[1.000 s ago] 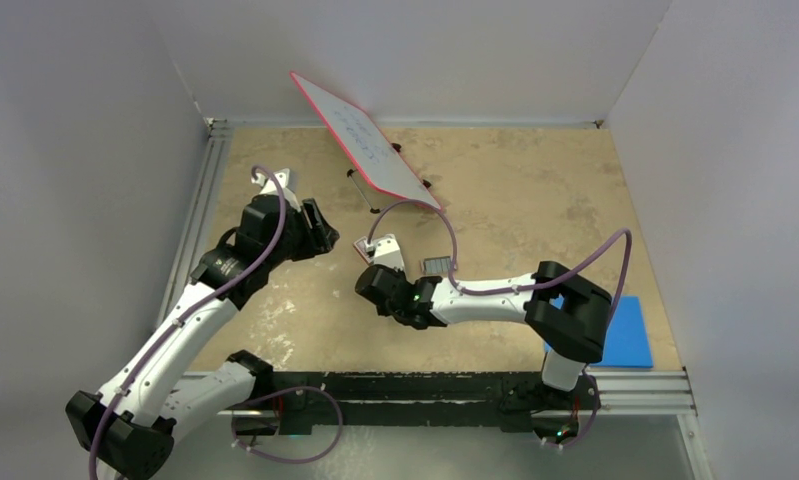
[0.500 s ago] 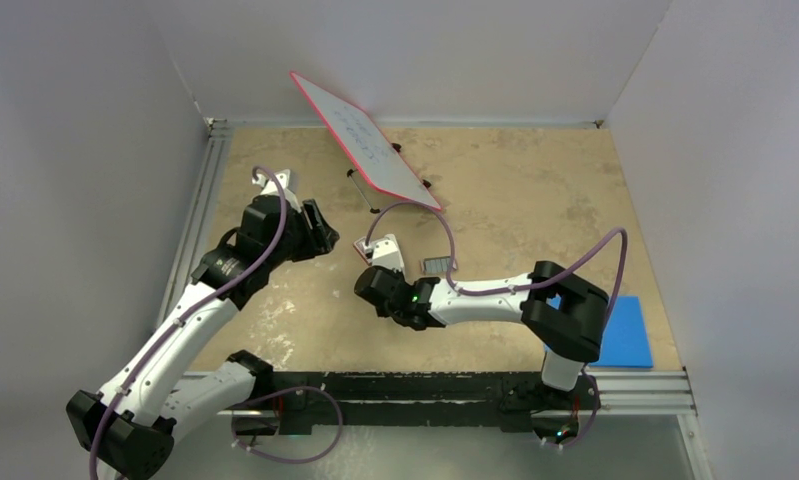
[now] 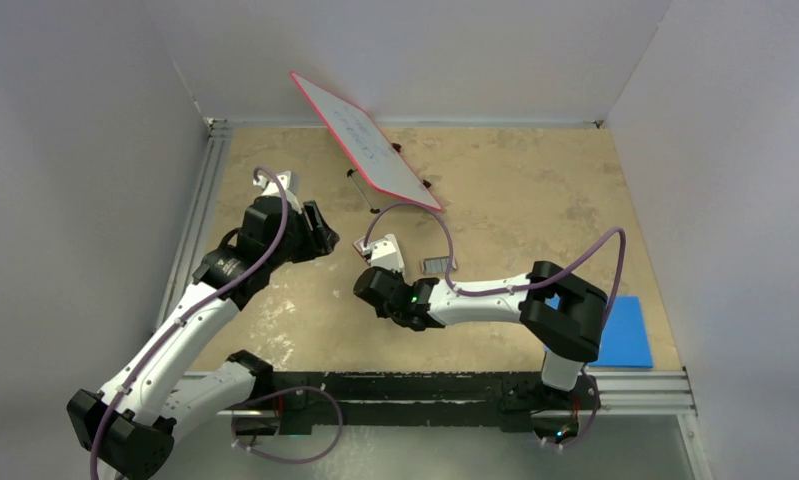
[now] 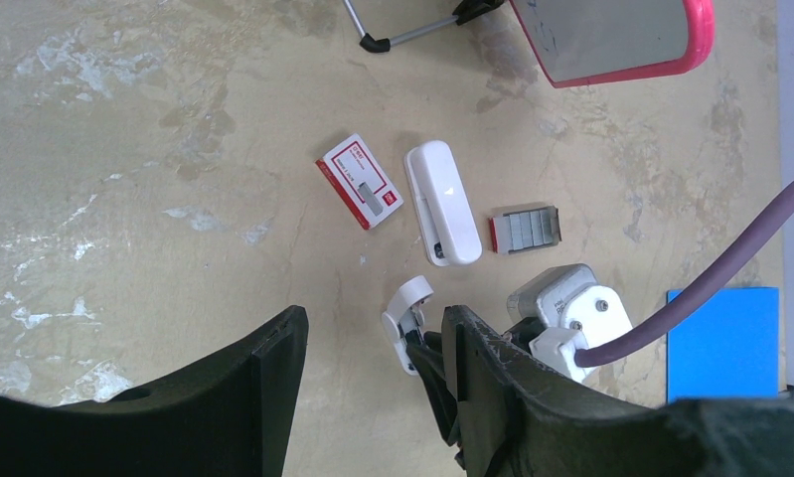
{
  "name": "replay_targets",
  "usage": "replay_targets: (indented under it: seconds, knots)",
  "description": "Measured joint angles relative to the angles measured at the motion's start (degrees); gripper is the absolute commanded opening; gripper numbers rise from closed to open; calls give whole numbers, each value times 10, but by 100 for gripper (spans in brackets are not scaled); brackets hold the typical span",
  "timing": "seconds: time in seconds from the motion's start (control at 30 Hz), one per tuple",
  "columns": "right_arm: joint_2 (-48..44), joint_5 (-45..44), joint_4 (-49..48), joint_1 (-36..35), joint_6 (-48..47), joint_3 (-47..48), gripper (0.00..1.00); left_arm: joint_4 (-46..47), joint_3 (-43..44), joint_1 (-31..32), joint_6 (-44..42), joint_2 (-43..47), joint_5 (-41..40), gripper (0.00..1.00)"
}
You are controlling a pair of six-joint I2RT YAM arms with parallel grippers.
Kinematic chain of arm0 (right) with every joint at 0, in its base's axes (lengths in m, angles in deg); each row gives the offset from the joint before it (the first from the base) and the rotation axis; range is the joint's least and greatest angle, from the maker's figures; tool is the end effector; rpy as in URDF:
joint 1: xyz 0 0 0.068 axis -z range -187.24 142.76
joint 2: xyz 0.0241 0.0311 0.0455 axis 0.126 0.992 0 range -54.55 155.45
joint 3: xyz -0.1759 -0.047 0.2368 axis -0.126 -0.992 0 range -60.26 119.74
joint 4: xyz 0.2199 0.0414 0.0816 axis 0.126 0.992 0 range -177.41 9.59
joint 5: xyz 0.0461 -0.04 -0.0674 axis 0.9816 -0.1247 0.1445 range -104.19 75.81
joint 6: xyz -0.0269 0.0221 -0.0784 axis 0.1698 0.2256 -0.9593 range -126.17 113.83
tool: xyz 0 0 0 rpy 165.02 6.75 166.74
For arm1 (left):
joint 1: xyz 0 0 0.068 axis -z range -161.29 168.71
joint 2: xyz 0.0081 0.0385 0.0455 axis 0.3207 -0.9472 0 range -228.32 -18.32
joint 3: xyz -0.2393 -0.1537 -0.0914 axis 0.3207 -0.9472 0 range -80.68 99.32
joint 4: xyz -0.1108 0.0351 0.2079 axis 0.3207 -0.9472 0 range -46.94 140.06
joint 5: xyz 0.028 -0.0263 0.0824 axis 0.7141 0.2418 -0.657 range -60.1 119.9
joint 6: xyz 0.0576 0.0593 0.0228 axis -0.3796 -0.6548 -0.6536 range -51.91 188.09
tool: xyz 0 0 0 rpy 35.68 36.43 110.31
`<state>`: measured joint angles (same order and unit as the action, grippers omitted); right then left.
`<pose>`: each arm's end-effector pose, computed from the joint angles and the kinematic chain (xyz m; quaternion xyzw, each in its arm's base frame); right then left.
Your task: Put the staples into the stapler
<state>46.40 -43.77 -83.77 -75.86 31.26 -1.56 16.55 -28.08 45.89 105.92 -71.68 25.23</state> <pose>0.1717 0.3363 0.1950 -0.1486 0.8889 0.1478 0.4074 0.1724 -0.0817 0.3197 -0.1009 0.8778 -0.2206 0.4131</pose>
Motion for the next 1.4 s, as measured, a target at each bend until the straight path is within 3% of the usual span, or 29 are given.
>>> replay_targets:
  seconds: [0.17, 0.57, 0.77, 0.9, 1.1, 1.4]
  knots:
    - [0, 2, 1, 0, 1, 0, 31, 0, 0, 0, 0, 0, 0, 52]
    - [-15, -1, 14, 0, 26, 3, 34, 0, 0, 0, 0, 0, 0, 52]
    - [-20, -19, 40, 9, 54, 40, 53, 2, -9, 0, 6, 1, 3, 51]
    - [-20, -27, 43, 22, 66, 61, 58, -1, -52, 0, 32, 2, 5, 48]
    - [-17, -29, 48, 39, 64, 86, 58, -18, -115, 0, 67, -2, 16, 38]
    - [41, -23, 54, 66, 41, 148, 50, 18, -170, 0, 101, -28, 71, 36]
